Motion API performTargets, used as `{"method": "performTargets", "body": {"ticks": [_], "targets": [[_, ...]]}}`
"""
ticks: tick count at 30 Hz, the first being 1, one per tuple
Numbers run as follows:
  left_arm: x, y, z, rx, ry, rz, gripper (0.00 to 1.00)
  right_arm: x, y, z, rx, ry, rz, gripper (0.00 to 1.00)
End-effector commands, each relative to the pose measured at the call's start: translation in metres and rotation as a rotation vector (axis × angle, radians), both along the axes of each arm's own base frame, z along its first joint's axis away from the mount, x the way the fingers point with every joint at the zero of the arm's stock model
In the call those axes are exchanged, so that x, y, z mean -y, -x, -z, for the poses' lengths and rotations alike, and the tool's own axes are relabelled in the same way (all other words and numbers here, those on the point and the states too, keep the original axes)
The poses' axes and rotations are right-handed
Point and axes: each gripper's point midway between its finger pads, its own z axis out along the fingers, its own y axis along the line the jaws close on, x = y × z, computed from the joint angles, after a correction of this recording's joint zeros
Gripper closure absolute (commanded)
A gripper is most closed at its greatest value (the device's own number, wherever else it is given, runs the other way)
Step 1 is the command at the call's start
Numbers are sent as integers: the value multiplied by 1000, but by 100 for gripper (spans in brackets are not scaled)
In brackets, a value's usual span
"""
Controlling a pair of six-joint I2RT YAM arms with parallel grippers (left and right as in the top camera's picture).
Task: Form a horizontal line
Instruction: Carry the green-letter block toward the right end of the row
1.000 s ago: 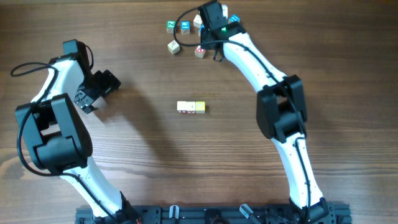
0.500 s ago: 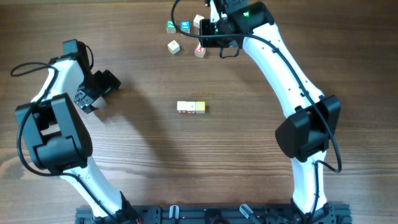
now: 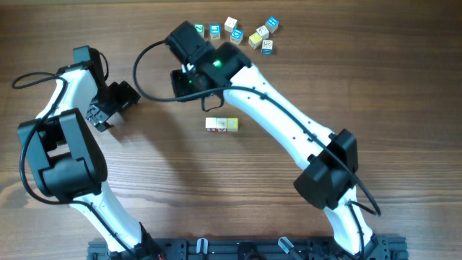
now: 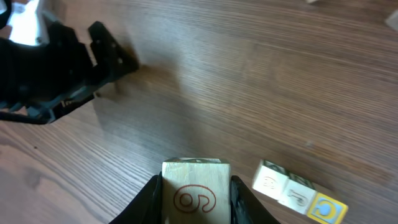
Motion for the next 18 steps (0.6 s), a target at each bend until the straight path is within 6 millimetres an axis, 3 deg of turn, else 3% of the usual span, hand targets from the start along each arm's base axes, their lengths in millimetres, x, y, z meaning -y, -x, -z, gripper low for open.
{"method": "performTargets", "body": {"ticks": [1,3,5,9,11,14,18], "targets": [[0,2,5,-11,11,1,0,0,-7,9,58,61,45,92],[1,2,5,-11,11,2,0,8,-10,10,55,81,57,92],[0,2,5,-11,11,1,0,28,-11,17,13,126,82,93],[1,2,5,-11,11,1,0,114,-16,34,-169,266,205,95],[1,2,5,-11,11,1,0,142,-18,36,-221,304,253,95],[0,2,5,-11,11,1,0,163,-25,42,-224,340,293,94],[1,2,5,-11,11,1,0,168,-25,77,-230,381,285,94]]}}
